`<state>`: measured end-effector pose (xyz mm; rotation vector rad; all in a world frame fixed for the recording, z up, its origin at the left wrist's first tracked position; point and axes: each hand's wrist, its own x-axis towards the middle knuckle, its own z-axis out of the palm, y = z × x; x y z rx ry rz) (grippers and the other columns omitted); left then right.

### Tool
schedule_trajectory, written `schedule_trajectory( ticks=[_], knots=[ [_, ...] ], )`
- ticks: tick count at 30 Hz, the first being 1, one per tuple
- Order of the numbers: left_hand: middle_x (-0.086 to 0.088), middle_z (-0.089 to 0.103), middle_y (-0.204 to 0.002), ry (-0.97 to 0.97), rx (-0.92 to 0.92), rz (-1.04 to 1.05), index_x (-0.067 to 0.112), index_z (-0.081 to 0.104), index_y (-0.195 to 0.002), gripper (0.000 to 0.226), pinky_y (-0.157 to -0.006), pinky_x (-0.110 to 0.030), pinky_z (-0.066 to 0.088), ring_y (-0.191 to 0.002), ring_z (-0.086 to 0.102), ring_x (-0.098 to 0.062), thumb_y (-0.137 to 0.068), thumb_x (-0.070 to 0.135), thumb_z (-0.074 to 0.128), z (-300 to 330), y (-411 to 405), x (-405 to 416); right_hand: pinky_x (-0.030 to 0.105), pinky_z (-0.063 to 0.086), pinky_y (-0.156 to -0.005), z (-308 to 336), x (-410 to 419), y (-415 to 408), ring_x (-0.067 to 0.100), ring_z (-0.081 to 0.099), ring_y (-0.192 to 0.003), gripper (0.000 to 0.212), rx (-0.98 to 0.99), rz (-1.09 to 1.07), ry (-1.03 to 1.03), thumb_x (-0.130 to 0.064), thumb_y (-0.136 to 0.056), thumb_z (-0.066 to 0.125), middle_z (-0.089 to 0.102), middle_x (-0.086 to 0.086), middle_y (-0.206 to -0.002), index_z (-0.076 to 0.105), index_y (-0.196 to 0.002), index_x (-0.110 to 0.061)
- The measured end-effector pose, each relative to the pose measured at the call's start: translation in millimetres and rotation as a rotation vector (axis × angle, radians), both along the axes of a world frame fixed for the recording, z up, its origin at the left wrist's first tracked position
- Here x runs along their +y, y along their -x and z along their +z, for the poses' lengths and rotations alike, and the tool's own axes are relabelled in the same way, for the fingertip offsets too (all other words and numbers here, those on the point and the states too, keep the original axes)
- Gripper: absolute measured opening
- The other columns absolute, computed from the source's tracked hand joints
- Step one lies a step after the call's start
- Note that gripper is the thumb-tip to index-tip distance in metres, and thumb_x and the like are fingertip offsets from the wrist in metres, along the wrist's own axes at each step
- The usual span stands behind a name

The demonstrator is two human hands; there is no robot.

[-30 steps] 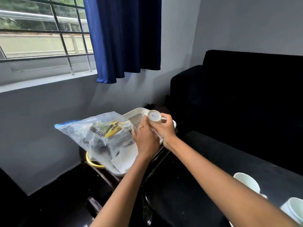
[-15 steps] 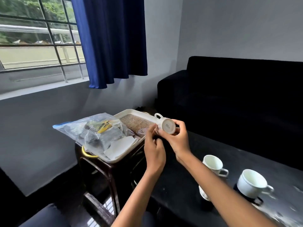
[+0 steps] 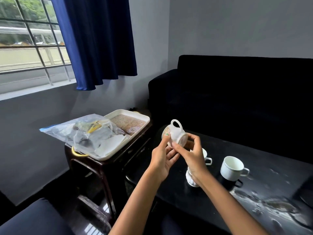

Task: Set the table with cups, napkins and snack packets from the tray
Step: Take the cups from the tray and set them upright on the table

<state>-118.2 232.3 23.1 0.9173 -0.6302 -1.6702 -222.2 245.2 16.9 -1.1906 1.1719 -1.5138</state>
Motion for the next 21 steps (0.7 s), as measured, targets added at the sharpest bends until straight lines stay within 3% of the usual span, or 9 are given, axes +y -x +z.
schedule_trajectory(
  ticks=[2,7,10,13,17,21],
  knots=[
    [-0.002,0.075,-0.077,0.01,0.003,0.004,0.011,0.068,-0.097,0.022,-0.062,-0.024,0.057,-0.073,0.073,-0.013,-0.088,0.031,0.063,-2,3,4,0.029,0.045,-0.095,1,6,8,0.012,0.053,-0.114,0.047,0.047,0.002,-0.016,-0.022,-0.072,0.078,0.06,-0.003,-0.116,0.052,-0.111,-0.028],
    [0.002,0.075,-0.086,0.107,-0.17,0.03,0.022,0.078,-0.076,0.009,-0.074,-0.025,0.055,-0.081,0.069,-0.009,-0.079,0.03,0.073,-6,8,10,0.03,0.04,-0.098,12,19,26,0.012,0.05,-0.114,0.051,0.132,-0.081,0.041,-0.011,-0.079,0.07,0.054,-0.004,-0.122,0.049,-0.123,-0.026],
    [0.008,0.076,-0.092,0.226,-0.278,0.044,0.03,0.076,-0.083,0.004,-0.072,-0.02,0.051,-0.086,0.069,-0.001,-0.08,0.03,0.073,-6,13,15,0.035,0.045,-0.099,19,25,33,0.012,0.057,-0.111,0.045,0.161,-0.057,0.085,-0.003,-0.083,0.062,0.061,-0.002,-0.119,0.054,-0.123,-0.02],
    [0.007,0.075,-0.094,0.337,-0.328,0.076,0.027,0.072,-0.097,0.016,-0.065,-0.012,0.05,-0.086,0.07,-0.001,-0.082,0.023,0.072,-7,18,21,0.037,0.047,-0.099,17,30,40,0.012,0.058,-0.111,0.046,0.218,-0.052,0.072,-0.003,-0.084,0.059,0.063,-0.003,-0.117,0.054,-0.126,-0.021],
    [0.005,0.071,-0.11,0.411,-0.47,0.125,0.021,0.061,-0.119,0.045,-0.08,-0.02,0.053,-0.1,0.067,-0.007,-0.077,0.019,0.077,-13,29,27,0.037,0.047,-0.098,6,41,49,0.013,0.054,-0.116,0.051,0.228,-0.159,0.061,-0.003,-0.085,0.058,0.05,-0.005,-0.126,0.049,-0.132,-0.02],
    [0.018,0.064,-0.112,0.491,-0.614,0.094,0.032,0.056,-0.116,0.052,-0.074,-0.002,0.044,-0.101,0.058,0.01,-0.072,0.021,0.081,-22,49,43,0.018,0.049,-0.087,-8,57,62,0.001,0.058,-0.106,0.06,0.165,-0.196,0.052,0.0,-0.086,0.058,0.053,-0.002,-0.126,0.038,-0.14,-0.019]
  ],
)
